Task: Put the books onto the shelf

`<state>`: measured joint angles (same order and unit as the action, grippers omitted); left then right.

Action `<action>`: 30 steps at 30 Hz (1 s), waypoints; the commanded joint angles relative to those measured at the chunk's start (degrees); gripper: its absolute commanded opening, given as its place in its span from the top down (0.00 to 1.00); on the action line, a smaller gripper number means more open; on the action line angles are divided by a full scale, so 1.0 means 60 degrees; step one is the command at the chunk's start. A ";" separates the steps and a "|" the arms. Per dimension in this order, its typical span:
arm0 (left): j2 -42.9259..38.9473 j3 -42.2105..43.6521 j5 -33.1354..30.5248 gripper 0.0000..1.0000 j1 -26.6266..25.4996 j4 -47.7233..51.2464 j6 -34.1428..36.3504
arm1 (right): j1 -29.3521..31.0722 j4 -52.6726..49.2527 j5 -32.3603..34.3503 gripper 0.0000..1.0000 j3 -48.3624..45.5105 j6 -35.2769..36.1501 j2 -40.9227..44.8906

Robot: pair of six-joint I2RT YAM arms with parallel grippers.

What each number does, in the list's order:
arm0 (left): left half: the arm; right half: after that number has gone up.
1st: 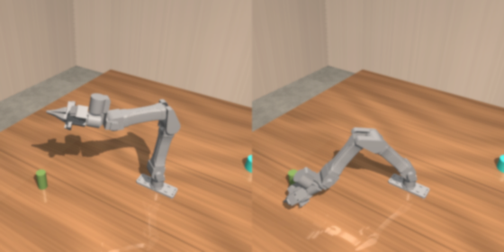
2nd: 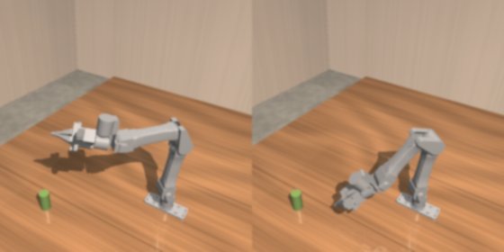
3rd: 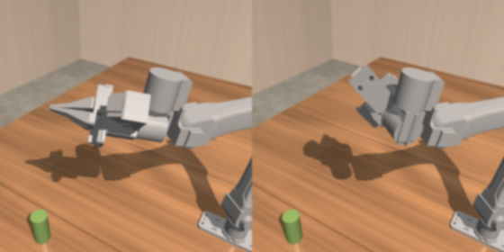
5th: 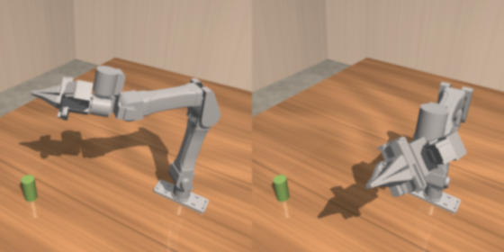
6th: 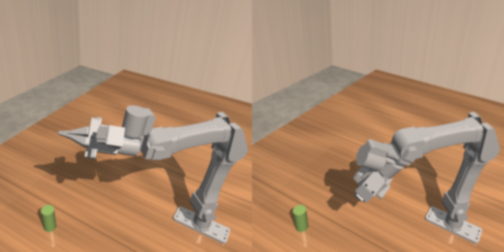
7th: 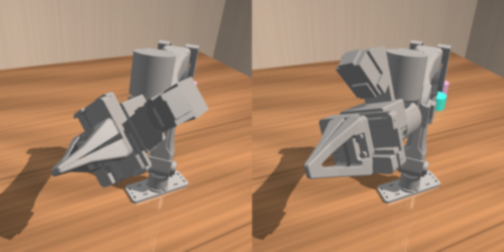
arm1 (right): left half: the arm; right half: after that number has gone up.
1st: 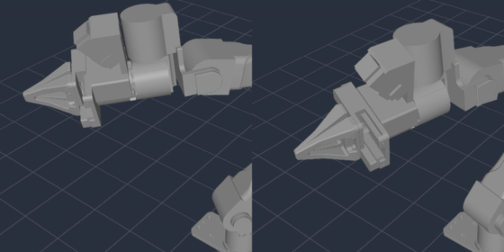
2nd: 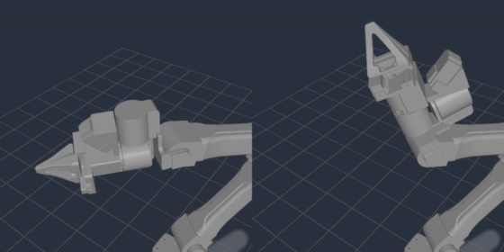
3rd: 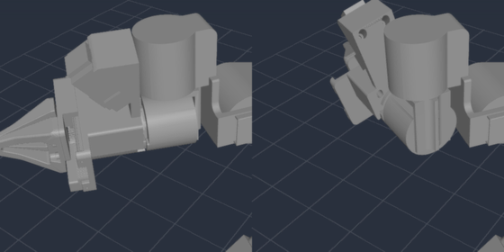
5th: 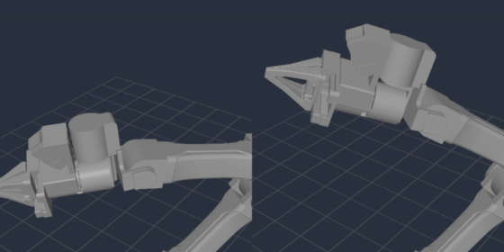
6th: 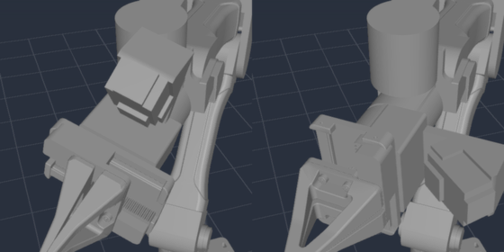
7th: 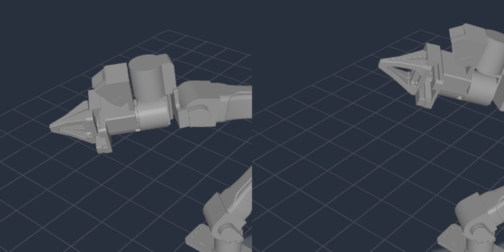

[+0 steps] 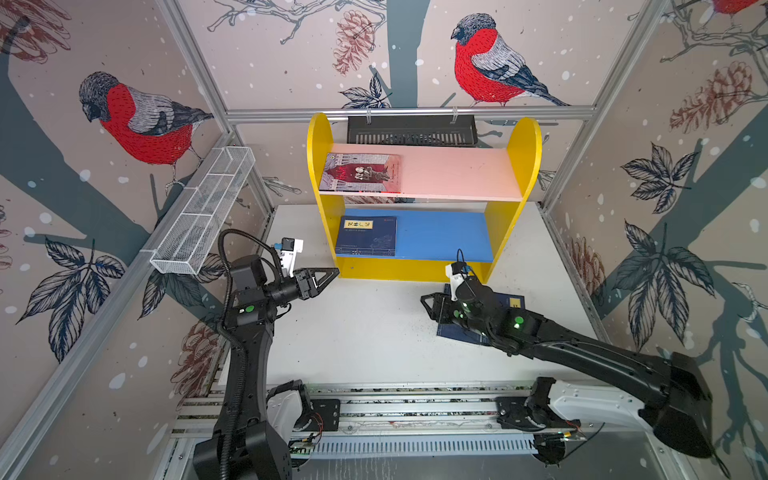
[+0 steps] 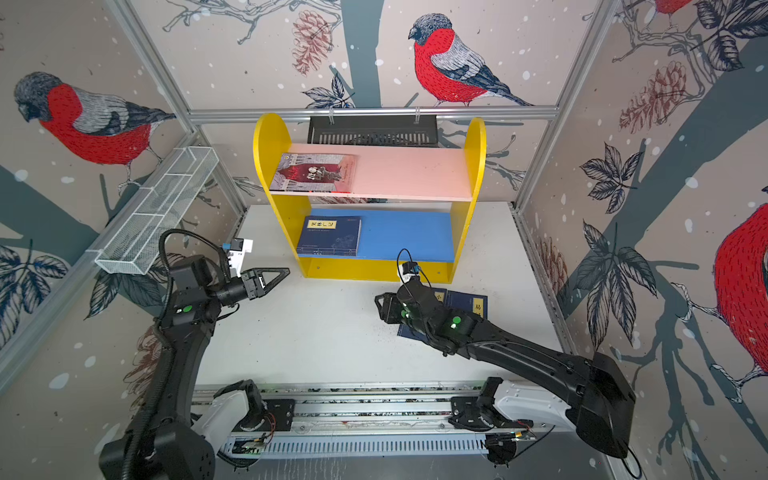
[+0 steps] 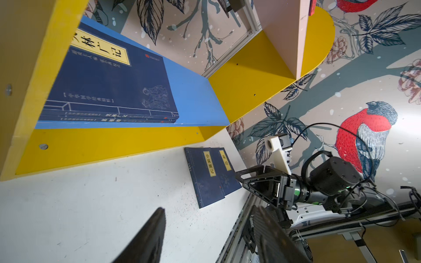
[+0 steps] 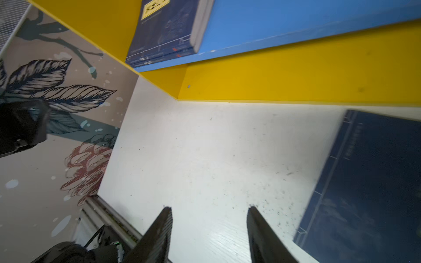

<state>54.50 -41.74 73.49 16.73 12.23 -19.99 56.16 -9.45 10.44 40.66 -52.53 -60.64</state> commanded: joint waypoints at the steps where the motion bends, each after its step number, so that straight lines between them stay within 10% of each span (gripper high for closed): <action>1: -0.0215 0.0510 0.0441 0.37 0.0024 -0.2018 -0.1973 | 0.0008 -0.0770 0.1811 0.43 -0.0574 -0.1276 0.0560; 19: 0.0729 0.2040 -0.0476 0.17 -0.0013 -0.4075 -0.4517 | -0.3113 -0.0240 0.0955 0.31 -0.2105 -0.1268 0.0086; 30: -0.0065 0.3300 -0.1757 0.23 -0.0006 -0.4224 -0.5129 | -0.4540 -0.0123 -0.0289 0.31 -0.1330 0.0091 -0.2069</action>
<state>55.44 -22.44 65.34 16.64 -11.25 -50.41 29.47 -11.53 11.77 31.16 -55.64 -70.41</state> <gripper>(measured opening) 0.770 0.688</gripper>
